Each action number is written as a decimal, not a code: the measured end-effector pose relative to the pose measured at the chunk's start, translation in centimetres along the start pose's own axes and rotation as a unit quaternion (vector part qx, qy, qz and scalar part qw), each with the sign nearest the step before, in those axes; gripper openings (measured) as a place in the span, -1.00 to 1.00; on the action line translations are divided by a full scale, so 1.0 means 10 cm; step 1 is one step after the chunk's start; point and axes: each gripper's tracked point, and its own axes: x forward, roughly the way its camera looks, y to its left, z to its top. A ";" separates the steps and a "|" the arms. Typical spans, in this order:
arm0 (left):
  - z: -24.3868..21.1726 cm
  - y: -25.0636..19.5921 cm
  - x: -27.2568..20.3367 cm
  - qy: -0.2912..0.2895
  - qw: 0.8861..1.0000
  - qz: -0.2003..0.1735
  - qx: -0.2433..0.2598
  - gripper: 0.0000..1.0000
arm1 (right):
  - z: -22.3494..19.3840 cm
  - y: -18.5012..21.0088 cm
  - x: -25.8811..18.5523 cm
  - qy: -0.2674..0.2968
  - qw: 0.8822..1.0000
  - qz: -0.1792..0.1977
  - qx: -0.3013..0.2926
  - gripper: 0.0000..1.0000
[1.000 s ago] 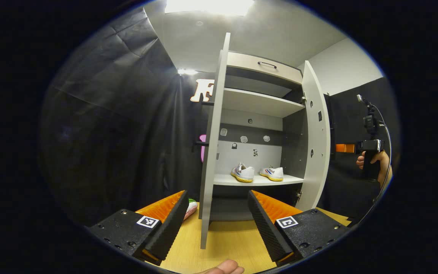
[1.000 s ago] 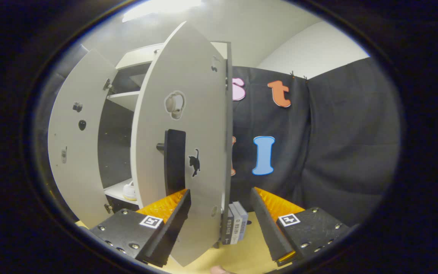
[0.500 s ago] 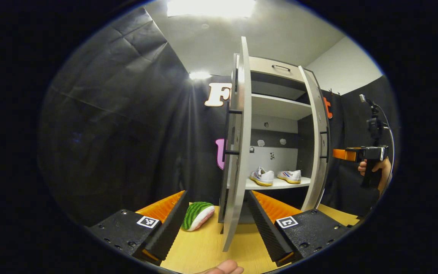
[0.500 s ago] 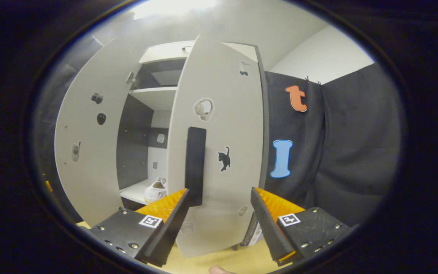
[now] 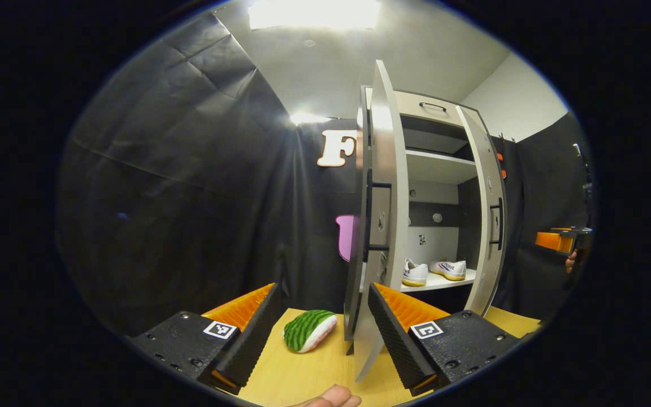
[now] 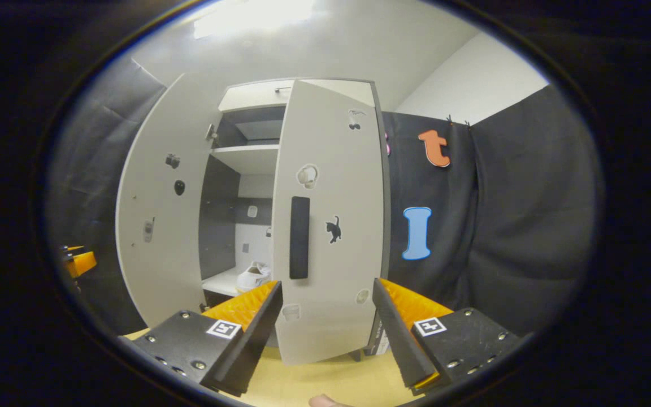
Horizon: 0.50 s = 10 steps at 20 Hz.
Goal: Grab one shoe with the right hand and put it into the shoe cabinet, grab the other shoe with the left hand and put it into the shoe cabinet; then close the right door with the right hand and the left door with the left hand.
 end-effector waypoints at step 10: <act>0.21 0.34 0.50 0.012 0.998 0.047 0.039 0.92 | -0.64 0.03 -1.00 0.016 0.999 0.016 0.032 0.87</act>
